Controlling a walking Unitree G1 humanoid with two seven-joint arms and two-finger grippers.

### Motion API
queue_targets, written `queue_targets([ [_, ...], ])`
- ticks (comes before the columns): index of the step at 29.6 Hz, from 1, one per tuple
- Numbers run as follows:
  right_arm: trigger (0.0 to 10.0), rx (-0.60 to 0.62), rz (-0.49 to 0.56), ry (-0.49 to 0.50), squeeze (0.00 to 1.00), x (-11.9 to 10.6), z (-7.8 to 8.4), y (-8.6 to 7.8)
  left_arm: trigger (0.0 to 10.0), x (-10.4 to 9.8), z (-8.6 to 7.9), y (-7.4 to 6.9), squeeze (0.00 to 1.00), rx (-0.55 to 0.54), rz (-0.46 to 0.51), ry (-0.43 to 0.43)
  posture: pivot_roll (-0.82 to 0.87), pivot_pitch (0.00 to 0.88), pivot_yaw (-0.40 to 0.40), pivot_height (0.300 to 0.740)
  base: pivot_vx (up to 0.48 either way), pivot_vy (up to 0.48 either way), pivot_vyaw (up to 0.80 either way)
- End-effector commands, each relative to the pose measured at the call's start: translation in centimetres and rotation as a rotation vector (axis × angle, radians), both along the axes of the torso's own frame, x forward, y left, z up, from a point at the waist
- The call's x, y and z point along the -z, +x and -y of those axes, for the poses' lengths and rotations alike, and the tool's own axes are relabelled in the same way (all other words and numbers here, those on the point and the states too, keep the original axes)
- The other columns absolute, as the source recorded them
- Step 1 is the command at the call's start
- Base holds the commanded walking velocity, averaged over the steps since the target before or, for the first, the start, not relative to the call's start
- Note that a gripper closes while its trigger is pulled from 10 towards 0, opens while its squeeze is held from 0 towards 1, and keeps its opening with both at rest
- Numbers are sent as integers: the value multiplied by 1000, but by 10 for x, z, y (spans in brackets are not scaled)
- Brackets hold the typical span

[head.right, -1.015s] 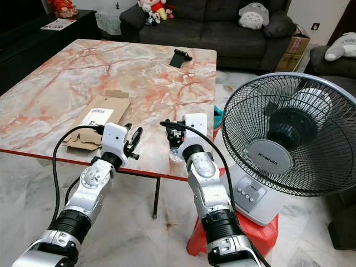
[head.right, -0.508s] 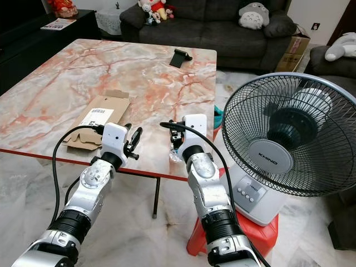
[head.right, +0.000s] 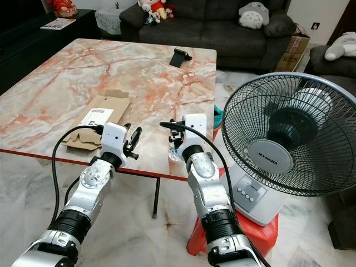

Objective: Picking trash to rubbish bin

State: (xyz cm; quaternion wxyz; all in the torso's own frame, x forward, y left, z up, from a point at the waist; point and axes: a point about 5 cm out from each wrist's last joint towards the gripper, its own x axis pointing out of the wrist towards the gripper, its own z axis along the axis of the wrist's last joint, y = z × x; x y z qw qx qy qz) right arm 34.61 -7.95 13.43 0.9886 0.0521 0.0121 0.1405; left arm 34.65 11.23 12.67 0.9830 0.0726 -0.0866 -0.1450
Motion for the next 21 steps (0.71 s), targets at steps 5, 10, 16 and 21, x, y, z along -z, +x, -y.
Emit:
queue_targets([
  [5,0,47,144,62,0,-28,1,6,10000,-10,-9,5,0,-85,33,-39,-35,36,-2,740,0,0,0],
  [10,10000,114,280,113,0,-50,11,7,10000,-17,-14,6,0,-135,71,-70,-35,27,3,740,0,0,0],
  [16,10000,104,330,128,0,-52,10,3,10000,-22,-20,7,0,-176,101,-69,-37,22,5,740,0,0,0],
  [21,10000,89,339,124,0,-47,8,-1,10000,-23,-22,6,0,-197,109,-81,-36,19,5,740,-58,0,0],
])
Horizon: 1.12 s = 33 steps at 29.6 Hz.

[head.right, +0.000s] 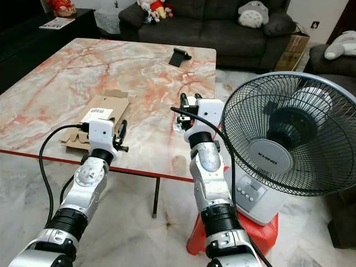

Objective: Picking trash to rubbish bin

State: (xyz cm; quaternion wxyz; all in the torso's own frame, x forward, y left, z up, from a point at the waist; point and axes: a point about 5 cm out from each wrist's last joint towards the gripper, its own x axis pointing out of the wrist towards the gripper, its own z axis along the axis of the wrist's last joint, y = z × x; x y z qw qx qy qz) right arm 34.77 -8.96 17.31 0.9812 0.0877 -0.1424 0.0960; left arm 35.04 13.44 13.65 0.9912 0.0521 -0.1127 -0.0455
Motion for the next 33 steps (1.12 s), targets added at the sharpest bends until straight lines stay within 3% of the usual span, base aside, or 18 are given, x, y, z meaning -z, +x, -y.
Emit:
queue_targets([
  [1,10000,-14,49,9,0,-8,-3,-3,10000,-13,0,2,0,-6,50,-11,-37,11,4,740,-296,0,0],
  [10,10000,-25,75,20,0,-10,-3,-3,10000,-12,8,3,0,29,49,-13,-43,0,2,740,-305,0,0],
  [33,10000,-31,63,13,0,-4,-1,-2,10000,-8,4,4,0,13,35,-2,-43,0,-9,740,-257,0,0],
])
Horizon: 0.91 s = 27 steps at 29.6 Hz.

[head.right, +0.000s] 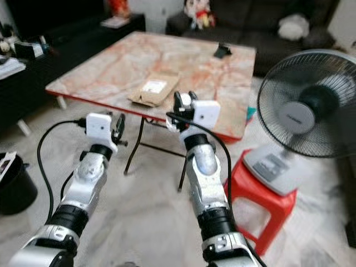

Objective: Picking trash to rubbish bin

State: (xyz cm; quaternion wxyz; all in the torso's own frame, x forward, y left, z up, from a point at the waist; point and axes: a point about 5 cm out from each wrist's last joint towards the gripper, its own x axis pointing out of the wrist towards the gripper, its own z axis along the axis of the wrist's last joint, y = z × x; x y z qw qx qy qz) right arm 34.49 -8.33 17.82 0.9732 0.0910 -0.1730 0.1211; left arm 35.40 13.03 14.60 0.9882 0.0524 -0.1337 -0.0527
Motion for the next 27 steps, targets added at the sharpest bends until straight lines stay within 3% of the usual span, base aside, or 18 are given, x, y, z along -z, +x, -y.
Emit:
queue_targets([
  [1,10000,18,-12,7,0,3,6,1,10000,3,-1,0,0,-8,-15,-4,-42,0,-12,740,0,0,0],
  [9,10000,58,-222,28,0,53,30,2,10000,37,-23,-2,0,-65,-179,8,-44,10,-14,740,0,0,0],
  [12,10000,79,-443,-34,0,103,46,-9,10000,67,-38,-12,0,-87,-323,-8,-50,21,-14,740,0,0,0],
  [13,10000,94,-556,-60,0,130,55,-20,10000,83,-42,-19,0,-81,-408,-9,-45,19,-14,740,0,0,0],
  [16,10000,115,-659,-82,0,153,62,-34,10000,99,-45,-28,0,-75,-487,12,-45,19,-14,740,0,0,0],
  [17,10000,121,-786,-126,0,179,67,-54,10000,125,-51,-44,0,-98,-612,46,-38,19,-13,740,0,0,0],
  [18,10000,121,-786,-126,0,179,67,-54,10000,125,-51,-44,0,-98,-612,46,-38,19,-13,740,0,0,0],
  [19,10000,119,-906,-163,0,202,71,-75,10000,147,-60,-63,0,-143,-722,58,-44,22,-13,740,0,0,0],
  [21,10000,119,-999,-182,0,219,74,-95,10000,163,-67,-80,0,-175,-802,60,-45,21,-13,740,0,0,0],
  [22,10000,119,-999,-182,0,219,74,-95,10000,163,-67,-80,0,-175,-802,60,-45,21,-13,740,0,0,0],
  [25,10000,125,-1098,-191,0,237,78,-118,10000,180,-75,-101,0,-211,-892,62,-38,26,-15,740,0,0,0],
  [27,10000,145,-1170,-170,0,249,82,-137,10000,196,-83,-124,0,-256,-981,52,-38,26,-15,740,0,0,0],
])
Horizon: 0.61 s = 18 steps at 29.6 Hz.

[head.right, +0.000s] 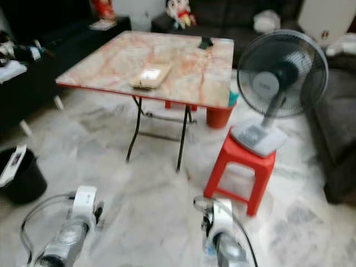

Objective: Picking trash to rubbish bin

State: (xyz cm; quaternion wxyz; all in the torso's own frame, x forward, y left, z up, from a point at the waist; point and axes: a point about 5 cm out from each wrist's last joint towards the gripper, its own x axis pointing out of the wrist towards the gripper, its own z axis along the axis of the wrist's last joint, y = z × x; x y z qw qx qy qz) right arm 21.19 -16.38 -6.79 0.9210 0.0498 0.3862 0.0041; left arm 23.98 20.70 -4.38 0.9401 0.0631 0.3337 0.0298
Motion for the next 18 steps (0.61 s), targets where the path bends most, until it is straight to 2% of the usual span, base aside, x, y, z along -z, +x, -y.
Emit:
queue_targets([
  [1,10000,14,-40,1,0,6,1,-9,10000,10,-9,-16,0,-45,-66,14,-39,31,-14,740,0,0,0],
  [4,10000,21,-89,-6,0,13,4,-23,10000,21,-13,-34,0,-79,-128,-1,-36,34,-16,740,0,0,0],
  [7,10000,33,-105,-8,0,15,6,-27,10000,25,-14,-41,0,-96,-158,-2,-33,34,-17,740,0,0,0],
  [12,10000,40,-96,-10,0,15,7,-26,10000,27,-13,-45,0,-102,-171,-5,-34,31,-16,740,0,0,0],
  [18,10000,35,-77,-17,0,12,5,-19,10000,27,-10,-43,0,-90,-174,-2,-32,30,-14,740,0,0,799],
])
